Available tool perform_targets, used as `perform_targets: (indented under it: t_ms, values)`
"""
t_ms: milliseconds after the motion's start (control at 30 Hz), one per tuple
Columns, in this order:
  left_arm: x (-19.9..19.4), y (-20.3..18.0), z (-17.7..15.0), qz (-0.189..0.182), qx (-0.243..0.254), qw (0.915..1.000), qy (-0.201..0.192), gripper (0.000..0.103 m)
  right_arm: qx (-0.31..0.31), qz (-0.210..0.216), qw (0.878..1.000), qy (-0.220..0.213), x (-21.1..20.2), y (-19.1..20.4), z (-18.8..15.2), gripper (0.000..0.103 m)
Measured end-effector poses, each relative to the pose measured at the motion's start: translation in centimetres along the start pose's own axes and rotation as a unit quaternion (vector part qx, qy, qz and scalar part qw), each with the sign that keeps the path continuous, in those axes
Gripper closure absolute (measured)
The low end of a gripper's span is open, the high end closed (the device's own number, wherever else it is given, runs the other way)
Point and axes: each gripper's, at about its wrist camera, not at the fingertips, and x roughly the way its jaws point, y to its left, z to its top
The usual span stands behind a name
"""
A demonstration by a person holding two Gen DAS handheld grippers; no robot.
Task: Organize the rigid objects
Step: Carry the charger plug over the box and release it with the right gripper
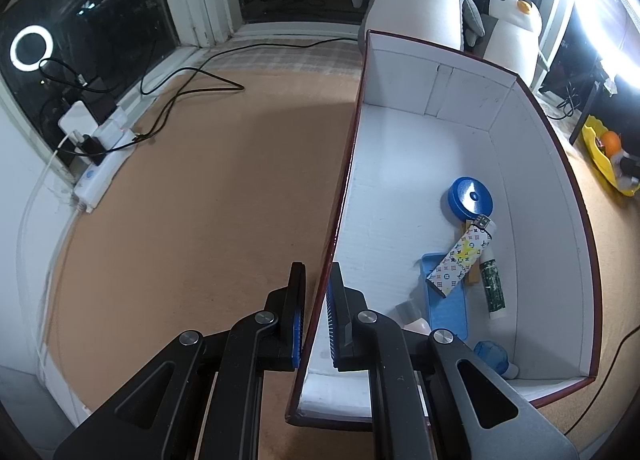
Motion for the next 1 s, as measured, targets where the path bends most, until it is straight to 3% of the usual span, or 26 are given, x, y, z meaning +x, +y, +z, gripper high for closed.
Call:
perform_targets:
  t_ms: [267, 500, 700, 1000]
  values:
    - [0.1, 0.5, -0.3, -0.017, -0.003, 0.9998, -0.004, 0.094, -0.065, 0.046, 0.997, -0.014, -1.2, 8.7, 1.3, 0.061]
    - [0.2, 0.9, -0.3, -0.029, -0.008, 0.9995, -0.007, 0.094, -0.101, 0.07, 0.992, 0.003, 0.6, 14.4, 0.6, 0.061]
    - [0.2, 1.2, -0.3, -0.037, -0.013, 0.9992, -0.009, 0.094, -0.112, 0.077, 0.99, 0.037, 4.0, 17.5, 0.2, 0.061]
    - [0.4, 1.3, -0.4, -0.041, -0.015, 0.999, -0.009, 0.094, -0.109, 0.082, 0.988, 0.073, 7.1, 19.1, -0.1, 0.06]
